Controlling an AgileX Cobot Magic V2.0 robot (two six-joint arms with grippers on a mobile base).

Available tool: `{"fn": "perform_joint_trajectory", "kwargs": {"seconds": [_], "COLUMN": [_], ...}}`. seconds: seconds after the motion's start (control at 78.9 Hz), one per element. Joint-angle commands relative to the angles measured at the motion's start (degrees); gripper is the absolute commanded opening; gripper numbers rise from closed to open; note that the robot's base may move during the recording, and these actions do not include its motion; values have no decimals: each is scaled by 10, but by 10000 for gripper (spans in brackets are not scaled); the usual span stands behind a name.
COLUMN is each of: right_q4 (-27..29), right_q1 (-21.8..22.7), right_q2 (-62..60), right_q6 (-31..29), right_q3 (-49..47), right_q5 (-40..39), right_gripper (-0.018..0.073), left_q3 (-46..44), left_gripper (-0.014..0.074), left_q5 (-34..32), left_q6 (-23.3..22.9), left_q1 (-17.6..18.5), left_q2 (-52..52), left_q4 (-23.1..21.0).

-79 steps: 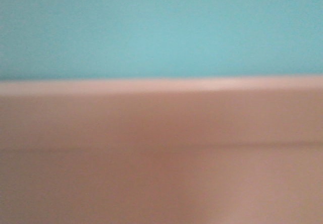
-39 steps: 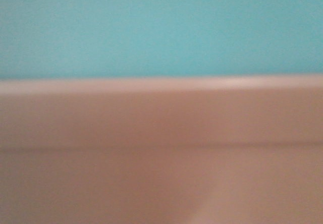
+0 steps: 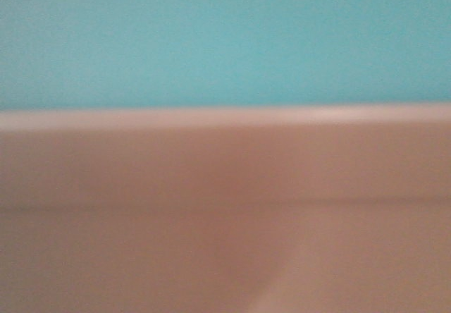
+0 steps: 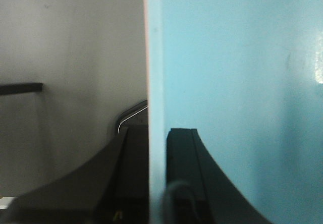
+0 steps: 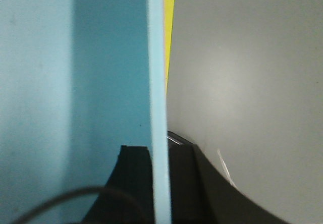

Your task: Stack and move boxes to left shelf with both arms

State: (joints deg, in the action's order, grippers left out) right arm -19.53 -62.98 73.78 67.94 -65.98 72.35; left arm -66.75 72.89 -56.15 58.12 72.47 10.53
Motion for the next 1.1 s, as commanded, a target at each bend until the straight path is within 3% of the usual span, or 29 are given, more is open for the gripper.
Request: {"fn": "perform_joint_trajectory", "kwargs": {"seconds": [0.0,1.09], "right_q4": [35,35], "right_q1": [-15,-15], "right_q2": [-15,-15], "right_q6": [7,7], "right_q3": [-33,-33], "right_q5": [31,26], "right_gripper": [70,70], "left_q3": [-30,-30], "left_gripper": [-7,-7], "left_q5": [21,21], "left_q6": [-4,-4], "left_q1": [20,20], "left_q2": [-11,-11], "left_q4": [-92,-92]}}
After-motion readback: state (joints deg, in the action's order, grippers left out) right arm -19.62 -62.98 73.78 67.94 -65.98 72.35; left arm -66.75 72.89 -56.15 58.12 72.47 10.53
